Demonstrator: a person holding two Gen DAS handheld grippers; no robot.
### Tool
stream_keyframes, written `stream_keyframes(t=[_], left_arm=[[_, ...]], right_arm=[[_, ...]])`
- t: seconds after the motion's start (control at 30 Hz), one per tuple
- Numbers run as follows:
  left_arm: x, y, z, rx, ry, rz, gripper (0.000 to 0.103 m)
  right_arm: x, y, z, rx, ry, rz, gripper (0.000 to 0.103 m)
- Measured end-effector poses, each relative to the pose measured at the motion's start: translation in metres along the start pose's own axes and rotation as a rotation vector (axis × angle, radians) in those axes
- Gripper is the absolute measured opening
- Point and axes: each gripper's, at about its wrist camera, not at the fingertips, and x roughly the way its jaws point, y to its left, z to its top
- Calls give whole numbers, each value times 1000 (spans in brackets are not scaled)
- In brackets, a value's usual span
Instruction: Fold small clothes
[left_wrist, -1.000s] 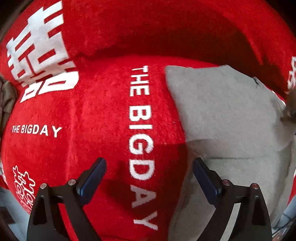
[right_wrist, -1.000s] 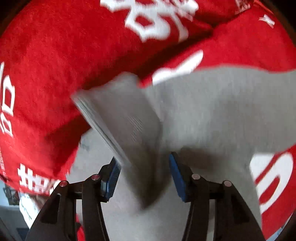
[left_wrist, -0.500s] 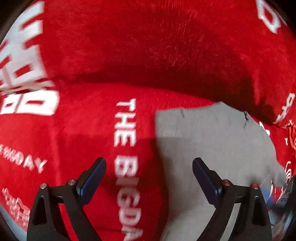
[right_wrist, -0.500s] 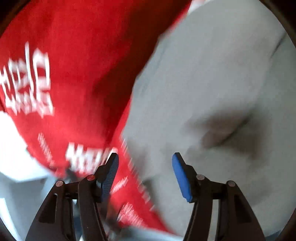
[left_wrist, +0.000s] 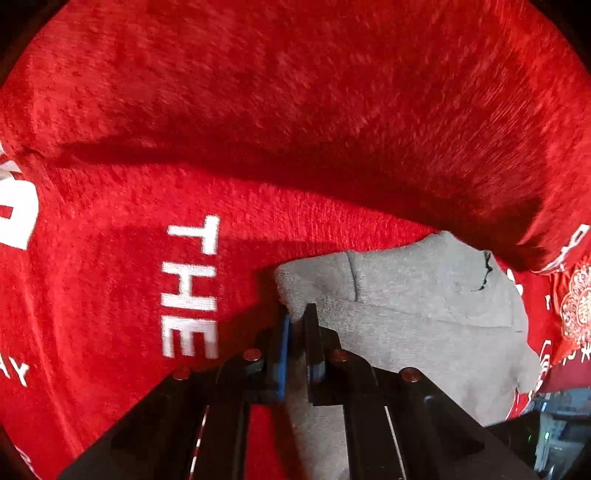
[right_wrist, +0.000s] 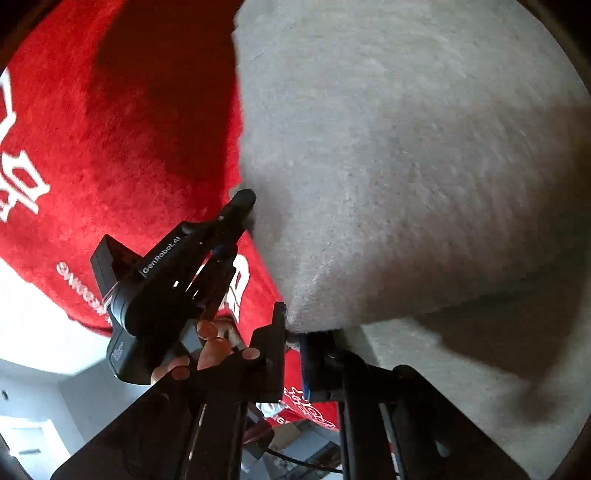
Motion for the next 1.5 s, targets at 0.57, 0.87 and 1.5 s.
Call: stream_keyframes(t=[0.57,0.87,1.5], left_arm=[[-40,33,-11,-5,-75,106,7],[-47,-8,-21,121,-65,91,7],[-35,-10,-22,64,-67,231,7]], right_arm=[[-75,14,14,-255,5,-220,73],[-223,-33,88,-40,-418,-400,60],[-246,-38,152,-235,-391,-579,27]])
